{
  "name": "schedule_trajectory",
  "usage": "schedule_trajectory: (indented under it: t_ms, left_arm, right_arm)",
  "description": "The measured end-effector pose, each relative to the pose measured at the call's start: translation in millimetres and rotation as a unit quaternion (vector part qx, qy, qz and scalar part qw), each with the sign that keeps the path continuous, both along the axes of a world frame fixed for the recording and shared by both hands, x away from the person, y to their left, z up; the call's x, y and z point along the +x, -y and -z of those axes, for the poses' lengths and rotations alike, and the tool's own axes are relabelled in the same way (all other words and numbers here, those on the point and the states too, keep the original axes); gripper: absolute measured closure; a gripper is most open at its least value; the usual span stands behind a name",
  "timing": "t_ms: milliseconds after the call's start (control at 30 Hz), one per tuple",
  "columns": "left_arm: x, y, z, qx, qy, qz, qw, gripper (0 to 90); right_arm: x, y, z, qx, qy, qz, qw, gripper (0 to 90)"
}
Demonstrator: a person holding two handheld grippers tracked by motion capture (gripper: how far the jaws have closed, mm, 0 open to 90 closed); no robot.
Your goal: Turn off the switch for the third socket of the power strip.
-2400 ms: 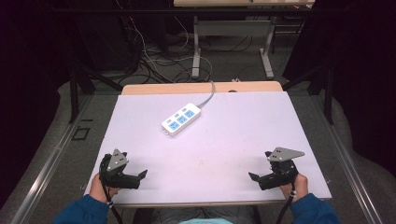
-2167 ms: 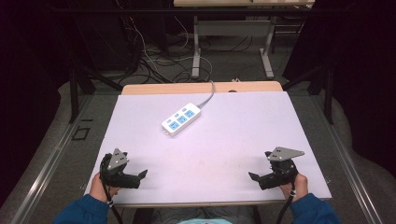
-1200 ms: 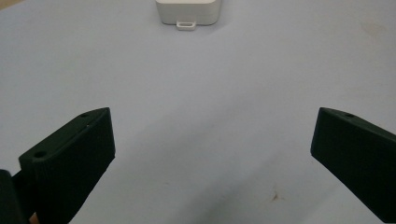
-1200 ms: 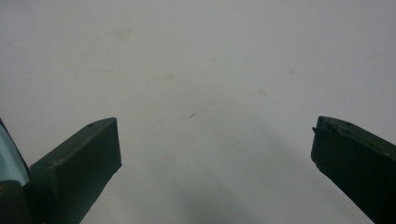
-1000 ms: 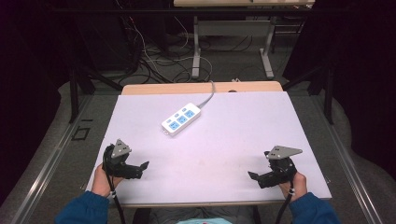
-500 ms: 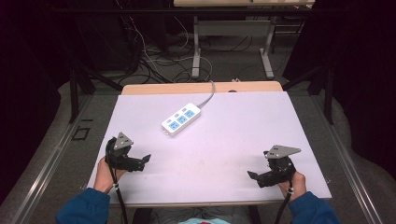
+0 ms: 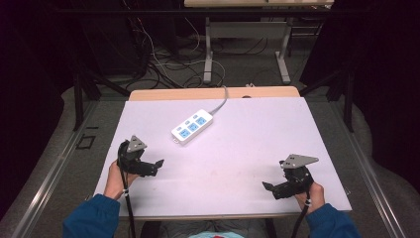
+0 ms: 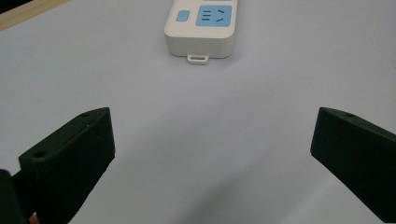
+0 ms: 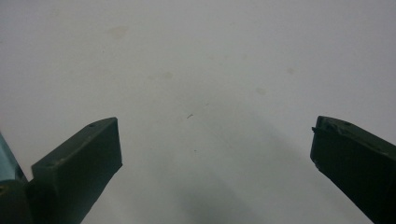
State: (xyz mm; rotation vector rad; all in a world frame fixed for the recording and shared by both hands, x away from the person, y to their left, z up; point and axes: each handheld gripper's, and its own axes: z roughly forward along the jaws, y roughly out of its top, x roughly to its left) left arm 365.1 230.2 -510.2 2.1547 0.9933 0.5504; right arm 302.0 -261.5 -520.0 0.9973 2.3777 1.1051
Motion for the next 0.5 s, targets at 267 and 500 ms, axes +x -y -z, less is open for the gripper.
schedule_trajectory:
  t_ms: [267, 500]
  left_arm:
    - [12.7, 6.1, -1.5, 0.003, 0.0, 0.007, 1.0, 0.0]
    - [26.0, 11.4, -1.3, -0.002, -0.001, 0.006, 1.0, 0.0]
  right_arm:
    - [-0.2, 1.0, 0.5, -0.002, 0.002, 0.001, 1.0, 1.7]
    - [-0.5, 0.6, 0.1, -0.004, -0.003, 0.0, 1.0, 1.9]
